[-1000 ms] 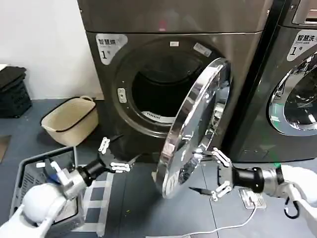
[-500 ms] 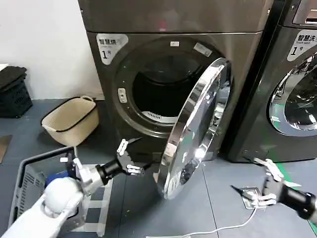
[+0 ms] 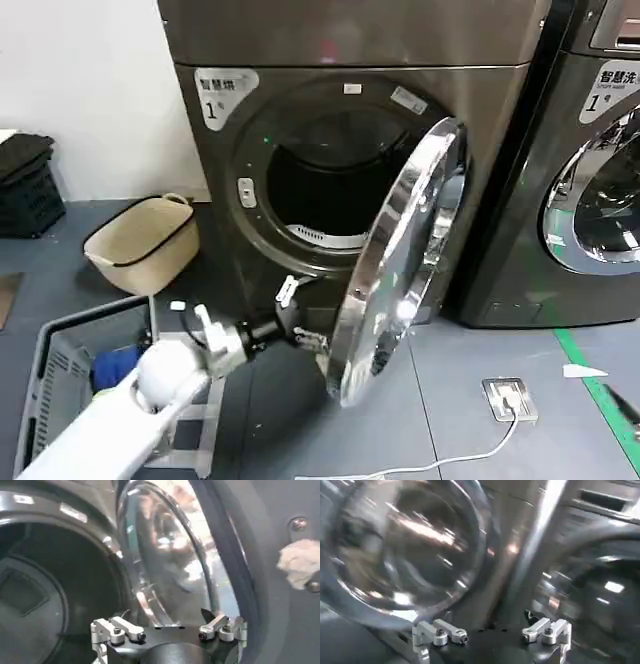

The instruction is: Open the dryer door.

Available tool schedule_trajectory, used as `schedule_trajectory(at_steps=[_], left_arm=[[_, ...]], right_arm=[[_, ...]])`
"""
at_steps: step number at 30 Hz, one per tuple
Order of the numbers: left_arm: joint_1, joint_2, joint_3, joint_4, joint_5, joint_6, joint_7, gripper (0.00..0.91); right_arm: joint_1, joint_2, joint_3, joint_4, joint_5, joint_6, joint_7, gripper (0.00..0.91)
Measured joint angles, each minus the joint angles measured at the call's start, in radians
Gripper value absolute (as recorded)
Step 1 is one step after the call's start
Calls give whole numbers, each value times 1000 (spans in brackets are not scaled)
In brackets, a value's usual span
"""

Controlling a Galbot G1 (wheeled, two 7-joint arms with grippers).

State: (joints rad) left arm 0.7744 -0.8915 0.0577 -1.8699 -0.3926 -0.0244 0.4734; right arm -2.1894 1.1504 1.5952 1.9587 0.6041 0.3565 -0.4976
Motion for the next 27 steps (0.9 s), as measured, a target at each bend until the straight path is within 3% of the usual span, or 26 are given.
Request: schedule_trajectory(at_steps=[7, 14, 19, 27], left_arm=[[-40, -31, 59, 27, 11, -6, -6, 907], [-76, -68, 112, 50, 34, -11, -21, 907], [-105, -109, 152, 74, 35, -11, -28, 907], [-171, -185, 223, 130, 49, -17, -51, 907]], right_arm=[[-17, 91, 80, -71, -106, -113, 236, 907], [-3, 176, 156, -113, -182, -299, 489, 907], [3, 227, 204, -168, -223, -338, 572, 907], [9, 278, 294, -262, -226, -461, 597, 907]])
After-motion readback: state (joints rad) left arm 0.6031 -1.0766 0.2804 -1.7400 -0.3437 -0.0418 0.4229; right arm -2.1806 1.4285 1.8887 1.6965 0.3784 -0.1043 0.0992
